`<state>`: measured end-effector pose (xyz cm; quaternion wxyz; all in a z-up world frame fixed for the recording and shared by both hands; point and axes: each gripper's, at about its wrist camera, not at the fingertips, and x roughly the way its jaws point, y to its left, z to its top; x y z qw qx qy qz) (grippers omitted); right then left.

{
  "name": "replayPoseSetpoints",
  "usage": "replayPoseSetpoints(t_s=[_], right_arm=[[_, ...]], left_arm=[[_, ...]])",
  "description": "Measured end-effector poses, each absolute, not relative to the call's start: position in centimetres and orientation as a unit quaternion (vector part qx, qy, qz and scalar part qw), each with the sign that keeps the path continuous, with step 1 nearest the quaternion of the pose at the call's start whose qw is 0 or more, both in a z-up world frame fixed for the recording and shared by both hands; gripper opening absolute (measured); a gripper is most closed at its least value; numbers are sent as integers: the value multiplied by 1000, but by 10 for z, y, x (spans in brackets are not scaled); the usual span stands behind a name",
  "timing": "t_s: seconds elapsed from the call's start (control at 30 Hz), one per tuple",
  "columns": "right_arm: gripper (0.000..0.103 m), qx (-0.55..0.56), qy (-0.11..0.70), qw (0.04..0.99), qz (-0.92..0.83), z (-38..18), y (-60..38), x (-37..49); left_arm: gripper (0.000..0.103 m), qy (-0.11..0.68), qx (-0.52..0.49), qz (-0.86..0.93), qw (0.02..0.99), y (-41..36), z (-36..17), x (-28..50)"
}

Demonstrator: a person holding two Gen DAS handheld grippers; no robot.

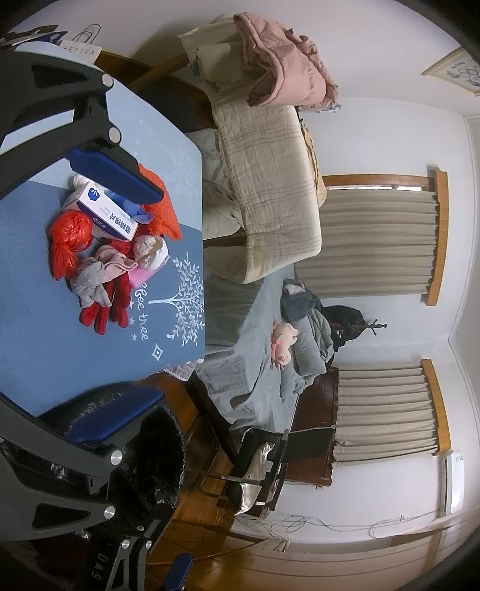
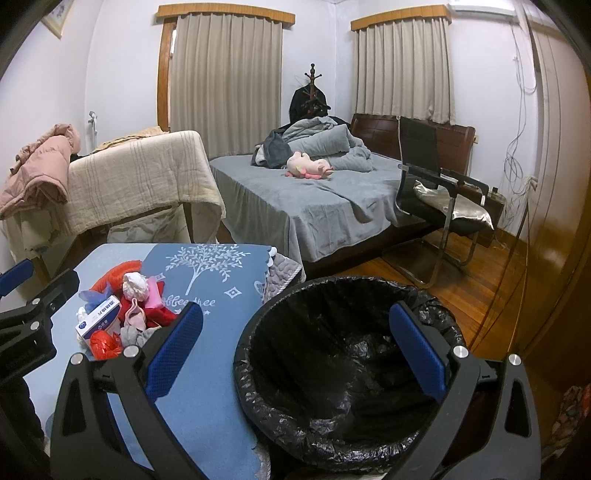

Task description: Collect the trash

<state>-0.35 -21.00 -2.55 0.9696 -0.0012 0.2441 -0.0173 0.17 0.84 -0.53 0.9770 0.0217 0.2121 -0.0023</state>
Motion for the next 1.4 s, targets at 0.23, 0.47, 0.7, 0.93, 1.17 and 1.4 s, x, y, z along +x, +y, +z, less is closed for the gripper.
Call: replayPoseSetpoints(t_s=[0.23, 0.47, 0.7, 0.93, 1.17, 1.4], right_arm=[[98, -1, 244, 970, -18, -26, -210, -4], [98, -1, 245, 969, -17, -26, -210, -3], [98, -1, 246, 969, -17, -27, -209, -3], [98, -1, 247, 969, -17, -27, -208, -3], [98, -1, 247, 969, -17, -28, -208, -2], [98, -1, 248, 969, -17, -25, -208, -1]], left_arm=[[97, 213, 21, -3, 977, 8, -5, 2], [97, 214, 21, -4, 977, 11, -7, 3], [97, 214, 20, -2, 977, 10, -3, 1], [97, 214, 21, -2, 977, 10, -3, 1], [97, 214, 20, -2, 977, 10, -3, 1], [97, 215, 19, -3, 977, 11, -3, 2]])
